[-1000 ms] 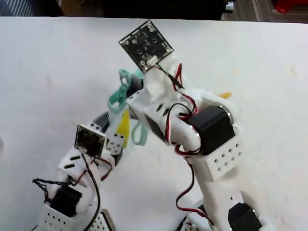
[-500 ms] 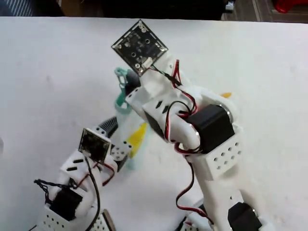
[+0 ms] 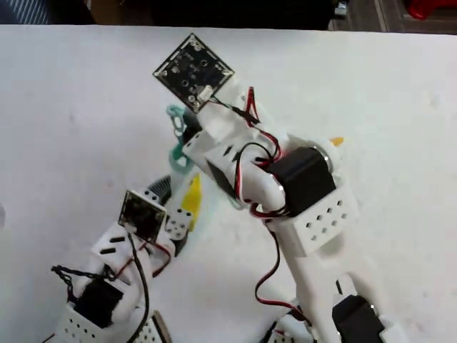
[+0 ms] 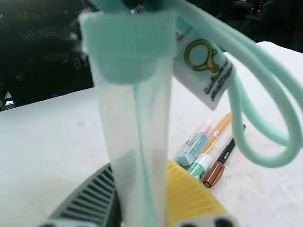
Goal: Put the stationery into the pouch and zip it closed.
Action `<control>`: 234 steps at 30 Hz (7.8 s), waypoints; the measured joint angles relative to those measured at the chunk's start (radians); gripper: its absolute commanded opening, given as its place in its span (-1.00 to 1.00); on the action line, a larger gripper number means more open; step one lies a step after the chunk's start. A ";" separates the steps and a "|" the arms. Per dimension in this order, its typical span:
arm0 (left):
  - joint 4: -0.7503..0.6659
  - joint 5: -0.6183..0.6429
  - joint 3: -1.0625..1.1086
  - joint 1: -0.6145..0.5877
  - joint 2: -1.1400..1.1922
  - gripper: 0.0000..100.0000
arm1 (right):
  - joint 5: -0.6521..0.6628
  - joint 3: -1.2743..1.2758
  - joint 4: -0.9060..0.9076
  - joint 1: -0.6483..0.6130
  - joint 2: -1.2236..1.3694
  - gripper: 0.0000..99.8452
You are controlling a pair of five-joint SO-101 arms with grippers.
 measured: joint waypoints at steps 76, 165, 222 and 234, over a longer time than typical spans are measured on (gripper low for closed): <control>-0.084 -0.043 0.011 -0.163 0.018 -0.95 | -0.150 0.393 0.009 0.789 0.069 -0.84; -0.038 -0.049 0.081 -0.095 0.002 -0.80 | -0.423 -0.350 0.178 0.786 0.588 -0.97; -0.038 -0.049 0.081 -0.095 0.006 -0.64 | -0.218 0.391 -0.502 -0.100 -0.440 -0.97; -0.038 -0.049 0.081 -0.095 0.006 -0.64 | -0.218 0.428 -0.385 -0.107 -0.439 -0.39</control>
